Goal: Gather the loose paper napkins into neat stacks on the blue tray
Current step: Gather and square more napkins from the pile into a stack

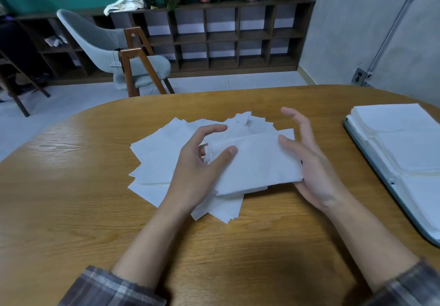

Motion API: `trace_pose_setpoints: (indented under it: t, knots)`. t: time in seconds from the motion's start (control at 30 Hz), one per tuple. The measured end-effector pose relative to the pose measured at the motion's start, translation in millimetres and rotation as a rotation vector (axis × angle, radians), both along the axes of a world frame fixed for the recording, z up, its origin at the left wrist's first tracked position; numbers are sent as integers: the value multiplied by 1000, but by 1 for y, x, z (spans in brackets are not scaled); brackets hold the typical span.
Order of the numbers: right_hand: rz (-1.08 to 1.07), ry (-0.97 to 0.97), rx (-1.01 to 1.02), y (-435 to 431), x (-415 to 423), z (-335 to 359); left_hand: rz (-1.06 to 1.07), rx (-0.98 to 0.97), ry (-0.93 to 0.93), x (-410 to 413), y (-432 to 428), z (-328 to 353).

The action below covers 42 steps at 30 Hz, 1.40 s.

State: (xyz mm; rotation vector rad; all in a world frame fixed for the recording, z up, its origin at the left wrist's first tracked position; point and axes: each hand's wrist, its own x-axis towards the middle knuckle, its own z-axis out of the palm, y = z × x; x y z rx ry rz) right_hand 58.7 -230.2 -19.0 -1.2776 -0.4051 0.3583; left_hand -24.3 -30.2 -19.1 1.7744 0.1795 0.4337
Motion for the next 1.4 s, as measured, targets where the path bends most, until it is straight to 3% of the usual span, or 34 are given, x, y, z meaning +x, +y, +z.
trace_pose_setpoints:
  t: [0.1,0.2,0.33,0.47,0.6,0.8,1.0,1.4]
  knots:
    - [169,-18,27,-6,0,4,61,50,-16,5,8,-6]
    - [212,-105,-93,-8,0,3,19,158,-41,5,9,-7]
    - [-28,-294,-330,-7,1,-1,6,223,-44,4,6,-11]
    - [-242,-316,-300,-11,9,-3,-25,558,83,7,15,-18]
    - [-363,-296,-289,-15,13,-5,-145,729,134,7,17,-25]
    - [-451,-267,-265,-15,13,-4,-195,731,58,8,14,-28]
    - [-446,-329,-265,-17,12,-4,-40,727,4,10,19,-27]
    - [-460,-417,-303,-13,10,-4,22,686,-59,10,20,-29]
